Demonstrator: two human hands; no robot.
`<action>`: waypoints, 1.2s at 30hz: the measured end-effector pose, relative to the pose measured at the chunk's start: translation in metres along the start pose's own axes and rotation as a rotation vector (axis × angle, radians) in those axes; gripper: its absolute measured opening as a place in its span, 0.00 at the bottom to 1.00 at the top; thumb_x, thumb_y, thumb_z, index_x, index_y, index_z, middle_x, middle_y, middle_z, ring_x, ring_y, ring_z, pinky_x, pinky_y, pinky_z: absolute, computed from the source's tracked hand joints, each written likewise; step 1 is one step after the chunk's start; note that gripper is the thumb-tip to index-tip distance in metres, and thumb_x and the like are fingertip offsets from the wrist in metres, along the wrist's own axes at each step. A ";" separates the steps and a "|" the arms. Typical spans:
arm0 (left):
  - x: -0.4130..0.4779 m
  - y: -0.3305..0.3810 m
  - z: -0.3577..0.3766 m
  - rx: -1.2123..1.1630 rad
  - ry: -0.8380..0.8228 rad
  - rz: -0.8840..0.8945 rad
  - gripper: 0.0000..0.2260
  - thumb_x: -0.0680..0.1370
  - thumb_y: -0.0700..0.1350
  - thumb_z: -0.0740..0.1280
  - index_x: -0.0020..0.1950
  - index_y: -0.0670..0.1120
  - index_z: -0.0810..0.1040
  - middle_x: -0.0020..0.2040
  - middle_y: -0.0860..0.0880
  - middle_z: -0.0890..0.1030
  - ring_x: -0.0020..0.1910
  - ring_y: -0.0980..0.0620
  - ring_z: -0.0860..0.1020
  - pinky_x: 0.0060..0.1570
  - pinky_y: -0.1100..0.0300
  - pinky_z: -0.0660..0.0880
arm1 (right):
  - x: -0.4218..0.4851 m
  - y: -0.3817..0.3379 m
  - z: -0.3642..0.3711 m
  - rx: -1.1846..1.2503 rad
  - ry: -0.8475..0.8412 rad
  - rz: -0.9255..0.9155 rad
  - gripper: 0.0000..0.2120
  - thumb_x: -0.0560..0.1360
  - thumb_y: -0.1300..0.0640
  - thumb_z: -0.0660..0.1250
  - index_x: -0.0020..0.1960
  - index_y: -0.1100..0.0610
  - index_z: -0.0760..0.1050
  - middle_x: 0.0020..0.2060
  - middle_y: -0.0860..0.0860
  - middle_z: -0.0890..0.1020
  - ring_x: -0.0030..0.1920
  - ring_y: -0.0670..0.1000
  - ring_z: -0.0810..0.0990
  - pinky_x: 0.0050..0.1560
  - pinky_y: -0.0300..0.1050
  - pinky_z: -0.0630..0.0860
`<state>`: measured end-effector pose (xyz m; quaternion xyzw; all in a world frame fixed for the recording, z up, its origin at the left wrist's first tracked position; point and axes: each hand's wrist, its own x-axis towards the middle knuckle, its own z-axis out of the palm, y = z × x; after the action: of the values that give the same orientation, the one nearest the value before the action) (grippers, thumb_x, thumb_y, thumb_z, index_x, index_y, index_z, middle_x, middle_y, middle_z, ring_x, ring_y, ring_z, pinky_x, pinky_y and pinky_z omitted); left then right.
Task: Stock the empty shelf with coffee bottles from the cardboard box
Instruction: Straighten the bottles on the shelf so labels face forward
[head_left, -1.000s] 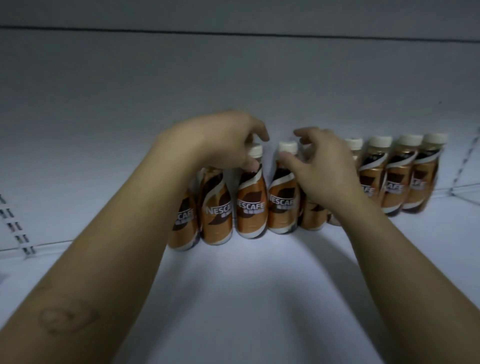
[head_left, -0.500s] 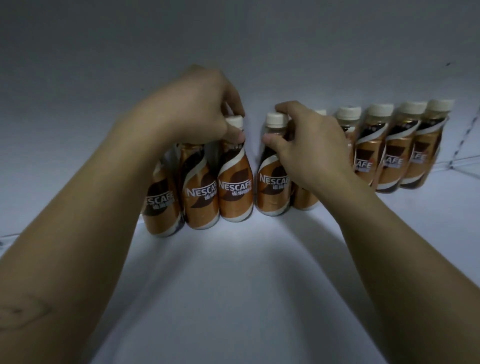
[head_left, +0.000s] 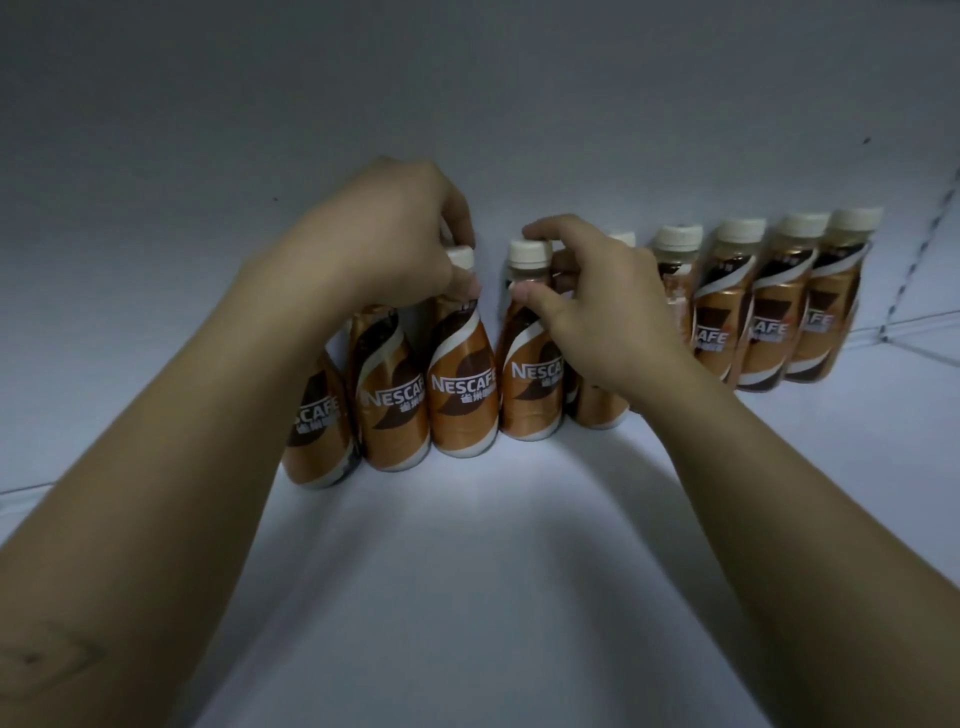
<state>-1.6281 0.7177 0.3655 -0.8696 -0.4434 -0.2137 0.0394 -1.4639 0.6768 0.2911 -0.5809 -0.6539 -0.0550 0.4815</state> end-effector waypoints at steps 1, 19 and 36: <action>-0.001 0.000 -0.001 -0.001 -0.001 0.003 0.17 0.68 0.51 0.75 0.54 0.49 0.81 0.49 0.48 0.82 0.46 0.49 0.78 0.45 0.54 0.76 | 0.000 0.000 0.000 0.021 0.000 0.003 0.21 0.75 0.54 0.70 0.66 0.51 0.73 0.53 0.47 0.82 0.46 0.41 0.76 0.42 0.24 0.67; -0.006 0.027 -0.009 0.016 0.073 0.172 0.28 0.69 0.59 0.71 0.67 0.55 0.70 0.64 0.49 0.71 0.63 0.50 0.68 0.51 0.58 0.64 | 0.023 -0.020 -0.068 0.007 0.208 0.032 0.17 0.74 0.45 0.67 0.61 0.46 0.75 0.41 0.42 0.82 0.36 0.41 0.82 0.43 0.48 0.82; 0.052 0.090 0.046 0.069 0.067 0.148 0.20 0.69 0.54 0.73 0.56 0.47 0.76 0.51 0.44 0.77 0.46 0.45 0.75 0.41 0.54 0.72 | -0.010 0.084 -0.047 -0.155 0.126 0.269 0.26 0.73 0.41 0.67 0.68 0.48 0.70 0.56 0.49 0.82 0.56 0.51 0.79 0.53 0.51 0.77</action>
<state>-1.5152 0.7149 0.3564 -0.8904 -0.3835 -0.2238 0.0997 -1.3700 0.6669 0.2680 -0.6942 -0.5325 -0.0768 0.4782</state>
